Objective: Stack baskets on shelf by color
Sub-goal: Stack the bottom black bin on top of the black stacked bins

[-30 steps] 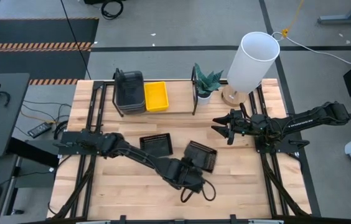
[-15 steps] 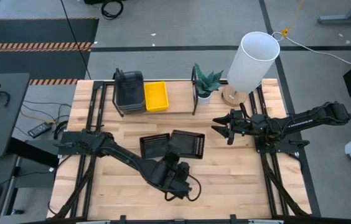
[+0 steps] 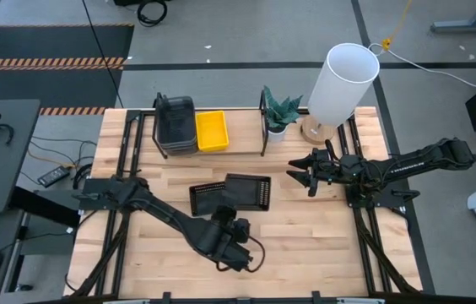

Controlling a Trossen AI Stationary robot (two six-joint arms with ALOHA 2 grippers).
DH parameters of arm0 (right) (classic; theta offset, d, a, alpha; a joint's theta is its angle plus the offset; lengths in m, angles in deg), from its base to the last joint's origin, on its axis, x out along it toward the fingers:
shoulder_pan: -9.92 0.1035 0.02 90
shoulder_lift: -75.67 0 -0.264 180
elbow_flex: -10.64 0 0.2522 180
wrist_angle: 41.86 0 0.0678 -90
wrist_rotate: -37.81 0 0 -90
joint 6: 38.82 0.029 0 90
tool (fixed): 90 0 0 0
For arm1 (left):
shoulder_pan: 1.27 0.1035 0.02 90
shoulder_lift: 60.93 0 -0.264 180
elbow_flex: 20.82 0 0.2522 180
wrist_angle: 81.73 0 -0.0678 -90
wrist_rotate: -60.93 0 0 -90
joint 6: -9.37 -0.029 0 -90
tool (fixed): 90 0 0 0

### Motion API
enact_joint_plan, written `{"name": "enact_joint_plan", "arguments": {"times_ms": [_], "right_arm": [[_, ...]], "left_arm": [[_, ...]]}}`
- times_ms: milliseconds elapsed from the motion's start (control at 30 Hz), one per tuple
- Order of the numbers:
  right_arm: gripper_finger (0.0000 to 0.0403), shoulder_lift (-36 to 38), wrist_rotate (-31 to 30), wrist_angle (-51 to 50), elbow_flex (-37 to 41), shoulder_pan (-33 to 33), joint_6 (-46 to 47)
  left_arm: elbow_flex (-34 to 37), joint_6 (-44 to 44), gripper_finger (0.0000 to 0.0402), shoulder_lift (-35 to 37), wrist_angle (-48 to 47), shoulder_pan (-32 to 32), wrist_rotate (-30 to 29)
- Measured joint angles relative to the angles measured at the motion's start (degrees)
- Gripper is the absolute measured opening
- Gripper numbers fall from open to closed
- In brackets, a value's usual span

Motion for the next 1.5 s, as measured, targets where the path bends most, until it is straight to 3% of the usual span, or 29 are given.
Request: {"name": "enact_joint_plan", "arguments": {"times_ms": [133, 300, 500, 633, 800, 1267, 1500], "right_arm": [[0.0221, 0.0, 0.01, 0.02, 0.0, 0.0, 0.0], [0.0221, 0.0, 0.0, -0.09, 0.0, 0.0, 0.0], [0.0221, 0.0, 0.01, -0.11, 0.0, 0.0, 0.0], [0.0221, 0.02, 0.0, -0.09, 0.0, 0.0, 0.0], [0.0221, 0.02, 0.0, -0.05, 0.0, 0.0, 0.0], [0.0221, 0.02, 0.02, -0.09, 0.0, 0.0, 0.0], [0.0221, 0.02, 0.02, -0.12, 0.0, 0.0, 0.0]], "left_arm": [[10.28, 3.92, 0.0013, 5.17, 2.52, -0.72, -1.74], [25.26, 9.14, 0.0013, 14.26, 12.12, -1.91, -1.35], [42.29, 16.34, 0.0013, 23.58, 23.97, -4.09, 2.13], [49.72, 20.92, 0.0013, 27.41, 27.52, -5.55, 3.37], [53.5, 23.98, 0.0013, 29.38, 29.06, -7.09, 3.47], [61.13, 21.81, 0.0013, 29.35, 42.95, -5.77, 6.31], [62.68, 22.07, 0.0074, 29.34, 47.56, -5.37, 7.35]]}}
